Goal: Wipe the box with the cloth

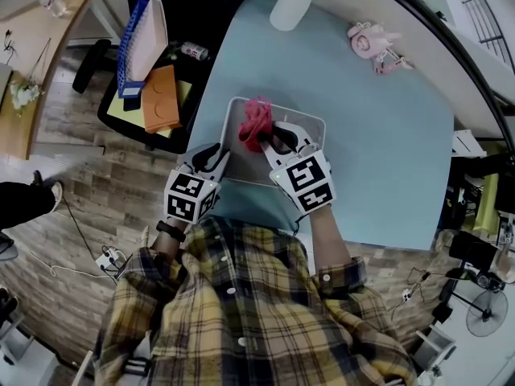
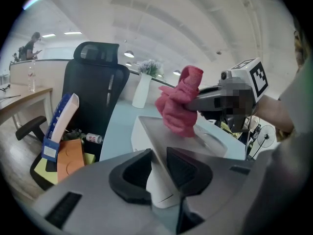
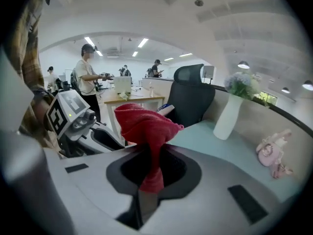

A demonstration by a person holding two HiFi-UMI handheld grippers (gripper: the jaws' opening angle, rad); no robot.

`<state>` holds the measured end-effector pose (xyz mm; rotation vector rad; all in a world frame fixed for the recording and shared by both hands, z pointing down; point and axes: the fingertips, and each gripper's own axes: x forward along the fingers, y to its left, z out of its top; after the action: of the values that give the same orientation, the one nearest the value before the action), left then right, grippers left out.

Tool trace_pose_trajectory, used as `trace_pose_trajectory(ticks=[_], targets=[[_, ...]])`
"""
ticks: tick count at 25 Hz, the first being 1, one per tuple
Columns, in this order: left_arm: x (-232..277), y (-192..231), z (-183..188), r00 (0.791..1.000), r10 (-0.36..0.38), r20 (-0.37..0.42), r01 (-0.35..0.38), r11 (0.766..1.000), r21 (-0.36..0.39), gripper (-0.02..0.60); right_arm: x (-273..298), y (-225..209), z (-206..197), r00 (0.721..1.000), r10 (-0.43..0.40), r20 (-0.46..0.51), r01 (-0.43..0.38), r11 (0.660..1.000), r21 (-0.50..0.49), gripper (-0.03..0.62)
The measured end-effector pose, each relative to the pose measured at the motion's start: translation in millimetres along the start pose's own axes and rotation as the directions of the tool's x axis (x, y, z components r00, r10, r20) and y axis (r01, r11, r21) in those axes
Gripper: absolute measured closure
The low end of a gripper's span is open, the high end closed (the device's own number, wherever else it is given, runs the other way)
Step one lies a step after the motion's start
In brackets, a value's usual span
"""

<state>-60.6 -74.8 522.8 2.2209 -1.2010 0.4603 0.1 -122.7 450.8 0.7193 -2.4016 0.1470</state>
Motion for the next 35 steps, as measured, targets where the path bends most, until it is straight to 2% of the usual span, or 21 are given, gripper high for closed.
trace_pose_trajectory(ticks=[4, 8, 12, 25, 32, 35], targets=[[0, 1, 0, 1.0, 0.002, 0.003, -0.002, 1.0, -0.003, 0.486, 39, 37, 0, 0.991, 0.124, -0.045, -0.126, 0.991, -0.036, 0.551], [0, 1, 0, 1.0, 0.002, 0.003, -0.002, 1.0, -0.007, 0.486, 60, 42, -14, 0.981, 0.124, -0.148, -0.142, 0.983, -0.118, 0.552], [-1, 1, 0, 1.0, 0.005, 0.007, -0.005, 1.0, -0.008, 0.486, 62, 36, -23, 0.976, 0.119, -0.185, -0.144, 0.981, -0.13, 0.553], [-1, 2, -1, 1.0, 0.003, 0.009, -0.003, 1.0, -0.011, 0.486, 18, 1, -65, 0.961, 0.003, -0.276, -0.046, 0.988, -0.148, 0.553], [-1, 2, -1, 1.0, -0.001, 0.008, 0.001, 1.0, -0.014, 0.485, -5, -17, -75, 0.959, -0.047, -0.281, 0.011, 0.991, -0.13, 0.553], [-1, 1, -1, 1.0, -0.003, 0.006, 0.003, 1.0, -0.013, 0.485, -21, -30, -85, 0.956, -0.088, -0.281, 0.063, 0.993, -0.097, 0.553]])
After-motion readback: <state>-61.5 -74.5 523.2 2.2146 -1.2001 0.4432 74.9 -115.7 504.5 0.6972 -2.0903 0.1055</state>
